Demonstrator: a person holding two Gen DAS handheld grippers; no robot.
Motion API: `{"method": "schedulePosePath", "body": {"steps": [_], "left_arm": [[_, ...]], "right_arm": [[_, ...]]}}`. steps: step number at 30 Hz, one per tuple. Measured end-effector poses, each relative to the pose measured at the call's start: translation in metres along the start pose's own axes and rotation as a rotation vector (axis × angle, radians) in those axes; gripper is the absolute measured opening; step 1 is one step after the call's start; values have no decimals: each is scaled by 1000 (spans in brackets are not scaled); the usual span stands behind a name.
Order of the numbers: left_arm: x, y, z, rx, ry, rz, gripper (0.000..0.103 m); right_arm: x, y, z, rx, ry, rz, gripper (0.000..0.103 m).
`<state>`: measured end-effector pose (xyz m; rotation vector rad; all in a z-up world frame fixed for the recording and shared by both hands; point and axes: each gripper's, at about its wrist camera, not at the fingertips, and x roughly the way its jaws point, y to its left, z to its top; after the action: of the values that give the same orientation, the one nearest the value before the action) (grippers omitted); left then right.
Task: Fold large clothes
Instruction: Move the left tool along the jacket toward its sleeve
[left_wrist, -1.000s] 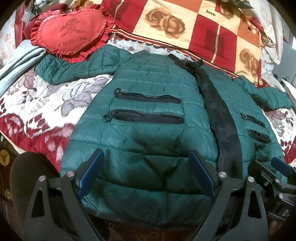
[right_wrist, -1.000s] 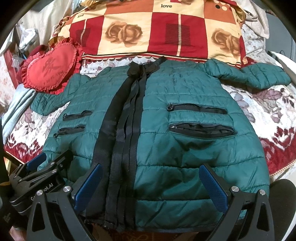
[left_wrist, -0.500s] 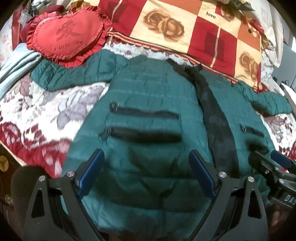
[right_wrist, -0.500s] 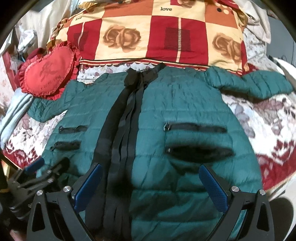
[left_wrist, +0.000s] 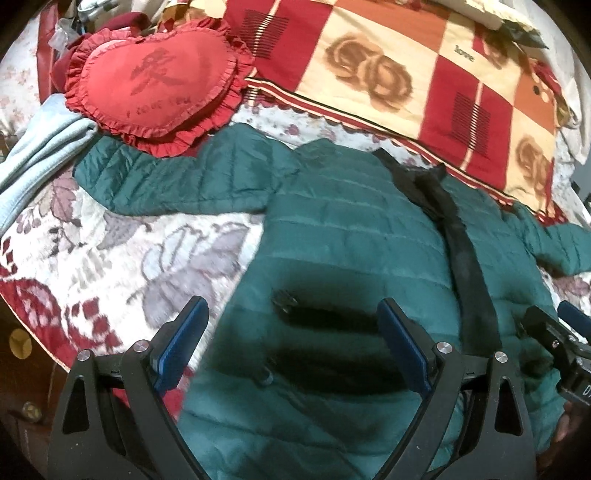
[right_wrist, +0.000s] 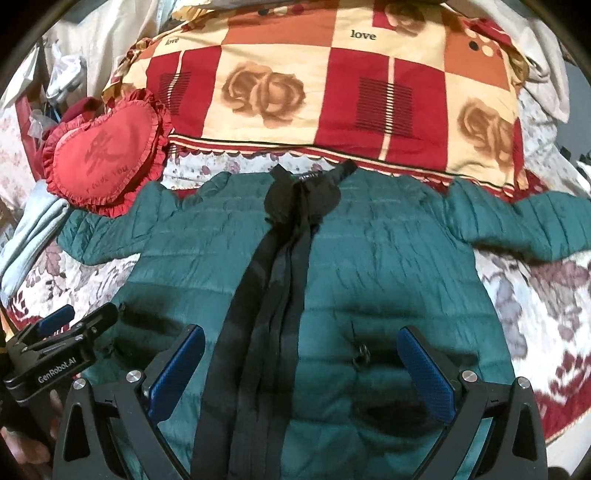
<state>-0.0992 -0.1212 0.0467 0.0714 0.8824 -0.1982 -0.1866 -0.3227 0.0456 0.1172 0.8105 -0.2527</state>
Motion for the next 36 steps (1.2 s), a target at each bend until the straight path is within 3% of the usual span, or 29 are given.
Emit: {"method": "schedulePosePath", "body": {"steps": [27, 36], "left_arm": [[53, 37, 48, -43, 55, 80, 93], [69, 63, 67, -47, 50, 149, 93]], "right_arm": [[69, -8, 37, 34, 66, -5, 103], [93, -12, 59, 44, 78, -18, 103]]}}
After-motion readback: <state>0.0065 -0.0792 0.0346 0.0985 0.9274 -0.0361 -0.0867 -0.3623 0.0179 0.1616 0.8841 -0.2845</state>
